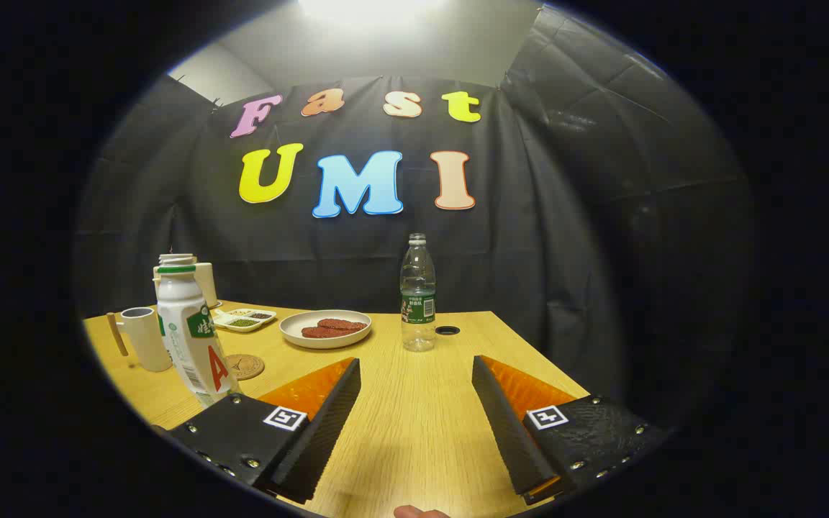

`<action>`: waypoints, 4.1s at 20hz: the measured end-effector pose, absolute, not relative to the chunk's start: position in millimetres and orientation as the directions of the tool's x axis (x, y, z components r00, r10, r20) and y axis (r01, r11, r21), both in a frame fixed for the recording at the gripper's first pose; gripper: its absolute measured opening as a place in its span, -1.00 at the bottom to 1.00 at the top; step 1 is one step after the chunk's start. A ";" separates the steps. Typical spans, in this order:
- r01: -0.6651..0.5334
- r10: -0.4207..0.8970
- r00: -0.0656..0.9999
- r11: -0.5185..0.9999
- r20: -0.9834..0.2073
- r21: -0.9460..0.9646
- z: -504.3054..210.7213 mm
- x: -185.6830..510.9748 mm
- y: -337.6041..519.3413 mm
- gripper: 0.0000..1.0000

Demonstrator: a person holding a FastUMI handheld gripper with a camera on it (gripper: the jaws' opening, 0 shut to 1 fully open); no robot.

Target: Take the bottle from table, then pour the juice into the cup, finally place the bottle on the coaster

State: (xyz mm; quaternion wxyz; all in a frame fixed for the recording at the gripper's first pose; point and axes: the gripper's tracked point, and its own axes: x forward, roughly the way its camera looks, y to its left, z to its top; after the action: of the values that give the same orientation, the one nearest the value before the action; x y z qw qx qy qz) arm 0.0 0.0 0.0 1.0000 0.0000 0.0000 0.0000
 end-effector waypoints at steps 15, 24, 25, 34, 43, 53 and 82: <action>-0.124 0.128 0.990 0.991 0.062 -0.051 59.9 -66.2 79.5 0.91; -0.204 0.205 0.979 0.978 0.009 -0.036 24.9 -73.8 148.9 0.91; -0.212 0.212 0.977 0.976 -0.002 -0.045 20.3 -72.5 157.0 0.91; -0.191 0.191 0.981 0.982 -0.030 0.002 -3.0 -43.7 200.8 0.91; -0.138 0.138 0.990 0.990 -0.032 -0.002 -10.3 -11.2 214.6 0.92; -0.056 0.056 0.998 0.998 -0.029 -0.014 -13.4 10.3 214.2 0.90; -0.198 0.171 0.980 0.874 -0.102 -0.444 6.2 5.1 258.4 0.42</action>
State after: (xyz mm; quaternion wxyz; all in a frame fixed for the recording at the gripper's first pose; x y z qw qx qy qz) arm 5.1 258.4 6.2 0.9674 -0.2327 0.0298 0.0953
